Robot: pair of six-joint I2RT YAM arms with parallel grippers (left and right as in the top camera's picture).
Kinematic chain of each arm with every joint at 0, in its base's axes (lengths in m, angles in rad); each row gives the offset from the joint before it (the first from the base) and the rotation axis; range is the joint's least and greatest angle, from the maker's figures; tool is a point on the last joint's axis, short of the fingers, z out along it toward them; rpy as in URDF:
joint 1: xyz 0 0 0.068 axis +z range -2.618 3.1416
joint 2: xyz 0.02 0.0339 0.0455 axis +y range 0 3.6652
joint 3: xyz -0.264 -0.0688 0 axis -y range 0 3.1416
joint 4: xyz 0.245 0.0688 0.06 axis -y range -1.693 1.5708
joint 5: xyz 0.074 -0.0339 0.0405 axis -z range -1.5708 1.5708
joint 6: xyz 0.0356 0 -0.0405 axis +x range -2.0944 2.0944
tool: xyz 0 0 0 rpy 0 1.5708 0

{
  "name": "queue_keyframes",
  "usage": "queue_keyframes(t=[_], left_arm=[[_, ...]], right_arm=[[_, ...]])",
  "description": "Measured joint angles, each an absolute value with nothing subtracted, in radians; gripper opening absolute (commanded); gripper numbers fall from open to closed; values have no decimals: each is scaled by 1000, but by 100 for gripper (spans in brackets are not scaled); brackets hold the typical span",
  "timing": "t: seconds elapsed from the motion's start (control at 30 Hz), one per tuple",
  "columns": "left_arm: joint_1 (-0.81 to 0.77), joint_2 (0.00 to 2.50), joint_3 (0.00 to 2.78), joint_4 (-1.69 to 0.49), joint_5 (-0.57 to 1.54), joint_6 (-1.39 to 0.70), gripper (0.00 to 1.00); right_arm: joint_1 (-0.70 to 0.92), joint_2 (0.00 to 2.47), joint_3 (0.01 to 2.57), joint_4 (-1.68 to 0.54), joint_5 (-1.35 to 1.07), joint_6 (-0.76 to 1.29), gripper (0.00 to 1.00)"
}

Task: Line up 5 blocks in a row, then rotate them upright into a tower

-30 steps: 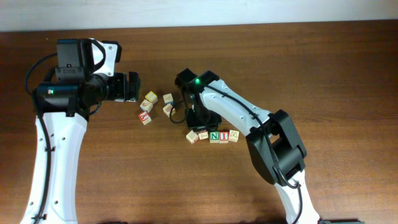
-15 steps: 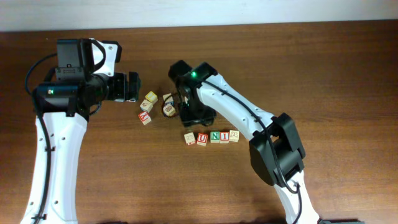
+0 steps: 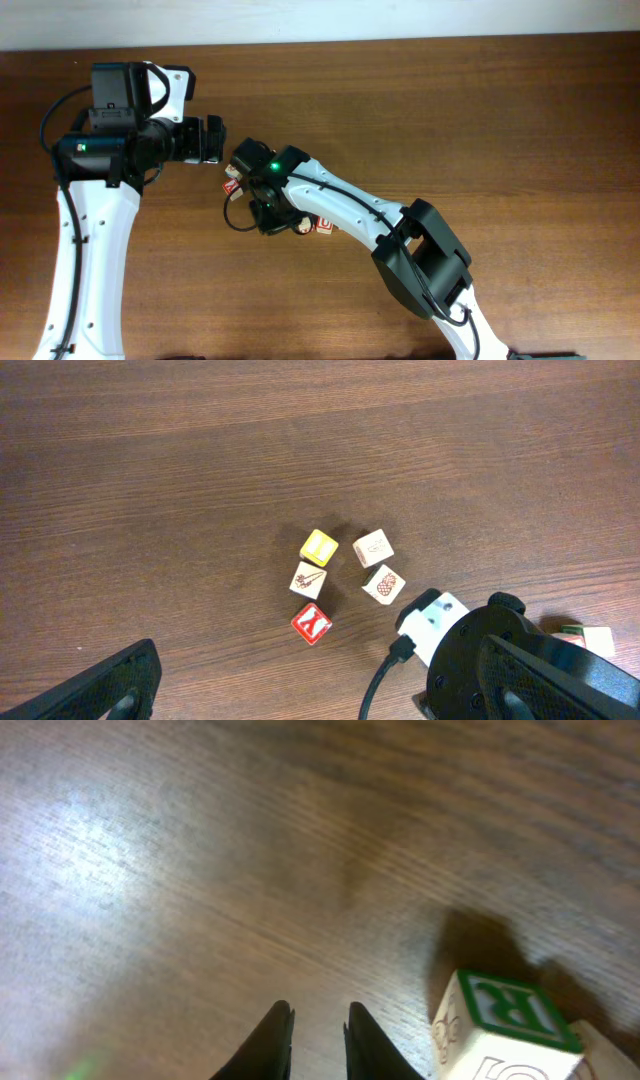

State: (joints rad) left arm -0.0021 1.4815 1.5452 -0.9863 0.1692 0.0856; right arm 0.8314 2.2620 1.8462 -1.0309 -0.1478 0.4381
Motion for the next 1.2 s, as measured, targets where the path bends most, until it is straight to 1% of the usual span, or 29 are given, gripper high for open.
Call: queue_keyframes(t=[0.17,0.3,0.5,0.6,0.77,0.87,0.93,0.97,1.03,1.2], left_arm=[[-2,1481,1545,-986,169,86,99],[-2,1481,1545,-986,169,85,99],[-2,1481,1545,-986,169,86,99],[-2,1481,1545,-986,169,86,99],[-2,1481,1545,-986,169,86,99],[-2,1481,1545,-986,169,86,99],[-2,1481,1545,-986,169,86,99],[-2,1481,1545,-986,170,86,99],[-2,1481,1545,-986,169,85,99],[-2,1481,1545,-987,170,86,99]], right_arm=[[818,2262,1842,-1036,-75,543,13],[784,2262,1823,-1071,-59,610,13],[753,2262,1794,-1100,-56,651,13],[725,2262,1794,-1113,-56,645,11],[687,2256,1793,-1142,-71,597,12],[657,2157,1778,-1157,-74,572,12],[606,2016,1778,-1180,-67,564,12],[567,1964,1782,-1207,-56,553,10],[504,1935,1781,-1219,-39,541,7],[471,1967,1582,-1081,-26,519,5]])
